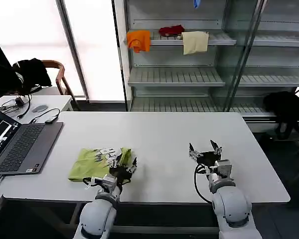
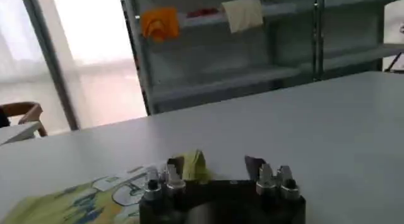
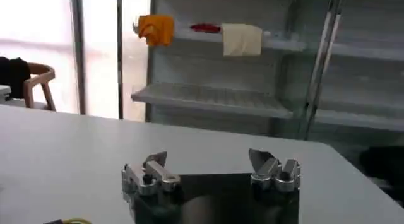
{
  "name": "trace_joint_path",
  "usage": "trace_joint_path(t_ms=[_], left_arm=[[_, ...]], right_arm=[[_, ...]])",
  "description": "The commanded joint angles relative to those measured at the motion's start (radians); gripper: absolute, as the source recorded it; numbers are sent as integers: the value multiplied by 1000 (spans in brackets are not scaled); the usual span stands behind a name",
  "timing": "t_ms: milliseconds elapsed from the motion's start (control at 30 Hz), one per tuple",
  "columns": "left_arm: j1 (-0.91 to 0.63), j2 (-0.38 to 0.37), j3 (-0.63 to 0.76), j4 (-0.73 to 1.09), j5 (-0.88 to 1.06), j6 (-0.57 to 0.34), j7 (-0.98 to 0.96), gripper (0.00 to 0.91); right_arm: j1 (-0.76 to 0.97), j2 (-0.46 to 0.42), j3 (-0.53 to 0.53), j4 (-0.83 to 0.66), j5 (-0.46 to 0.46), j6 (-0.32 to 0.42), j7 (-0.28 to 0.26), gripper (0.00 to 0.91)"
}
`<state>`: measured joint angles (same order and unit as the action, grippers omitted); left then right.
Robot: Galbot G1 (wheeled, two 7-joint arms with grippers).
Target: Fold and organize the clothes.
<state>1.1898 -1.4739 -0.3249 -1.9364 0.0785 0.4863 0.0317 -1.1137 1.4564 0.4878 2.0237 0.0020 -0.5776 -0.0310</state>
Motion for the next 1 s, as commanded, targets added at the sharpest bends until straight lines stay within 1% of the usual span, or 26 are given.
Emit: trace_joint_path(t_ms=[33, 100, 200, 300, 367, 433, 633, 767, 1000], left_arm=[[5, 90, -200, -108, -277, -53, 41, 907], [14, 141, -302, -100, -358, -49, 76, 907], [38, 234, -464, -74, -496, -10, 102, 907], [45, 297, -533, -23, -533, 2, 120, 907], [48, 314, -536, 3, -517, 2, 112, 907], [51, 319, -531, 25, -508, 5, 113, 907], [42, 275, -484, 54, -459, 13, 109, 907], [24, 264, -466, 86, -428, 4, 107, 907], [23, 249, -444, 127, -457, 11, 107, 907]], right_arm=[[1, -3, 0, 2, 2, 0, -3, 907], [2, -5, 0, 6, 2, -1, -5, 907], [9, -11, 1, 2, 3, -1, -7, 907], [18, -14, 2, -11, 3, -1, -7, 907], [22, -14, 1, -16, 5, -1, -8, 907], [25, -12, -4, -19, 12, 0, -7, 907], [24, -12, -17, -24, 20, 0, 0, 907], [18, -18, -17, -16, 19, 0, 1, 907], [6, -27, -11, -10, 13, 0, 0, 907]])
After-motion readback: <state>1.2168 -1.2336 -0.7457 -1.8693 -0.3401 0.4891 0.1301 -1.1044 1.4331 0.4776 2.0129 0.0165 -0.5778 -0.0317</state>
